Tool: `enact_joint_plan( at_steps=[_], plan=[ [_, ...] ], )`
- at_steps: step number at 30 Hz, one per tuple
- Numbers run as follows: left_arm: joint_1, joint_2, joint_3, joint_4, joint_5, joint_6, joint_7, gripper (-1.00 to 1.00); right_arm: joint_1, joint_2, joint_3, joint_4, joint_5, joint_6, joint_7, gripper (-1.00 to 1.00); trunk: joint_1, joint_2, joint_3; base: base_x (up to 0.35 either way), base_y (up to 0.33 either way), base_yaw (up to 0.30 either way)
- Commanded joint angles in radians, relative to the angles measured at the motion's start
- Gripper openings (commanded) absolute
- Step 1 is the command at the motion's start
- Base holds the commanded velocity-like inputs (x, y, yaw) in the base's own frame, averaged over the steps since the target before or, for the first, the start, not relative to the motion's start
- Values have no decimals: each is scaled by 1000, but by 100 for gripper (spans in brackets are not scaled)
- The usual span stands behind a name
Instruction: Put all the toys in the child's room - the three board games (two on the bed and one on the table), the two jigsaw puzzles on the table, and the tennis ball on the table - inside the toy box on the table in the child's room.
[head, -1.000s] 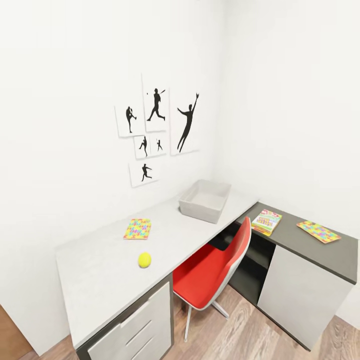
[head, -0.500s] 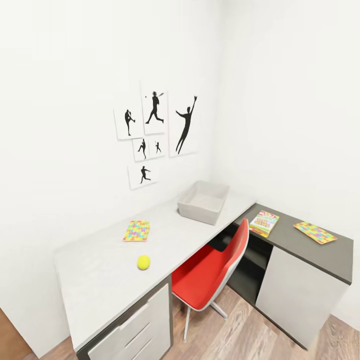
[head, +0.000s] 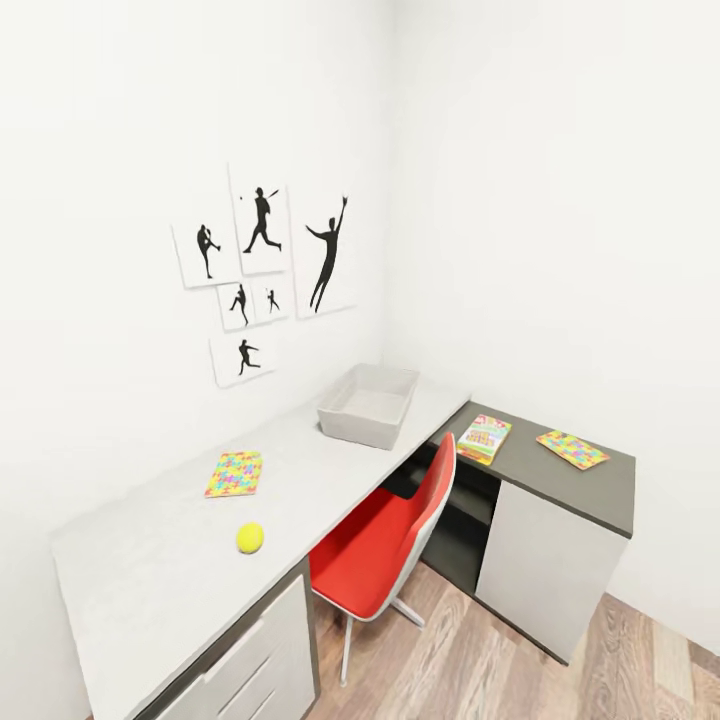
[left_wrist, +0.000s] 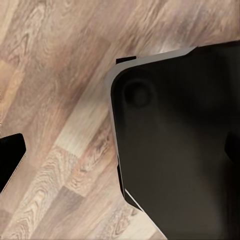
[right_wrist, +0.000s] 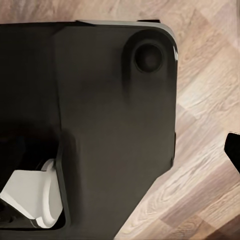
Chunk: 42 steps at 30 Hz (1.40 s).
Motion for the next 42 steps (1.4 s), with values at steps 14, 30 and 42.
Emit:
enact_joint_plan(
  at_steps=[14, 30, 42],
  plan=[
    [0, -4, -3, -1, -1, -3, 7, 100, 0, -6, -2, 0, -5, -6, 0, 100, -54, 97, 43, 0, 0, -280],
    [-3, -11, -1, -179, 0, 133, 13, 100, -2, -15, -3, 0, -150, 0, -2, 100, -115, 209, 91, 0, 0, -280],
    [-60, -63, 0, -433, 3, 453, 15, 100, -129, -44, -2, -6, -384, 69, -2, 100, -161, 293, 122, 0, 0, -278]
  ],
)
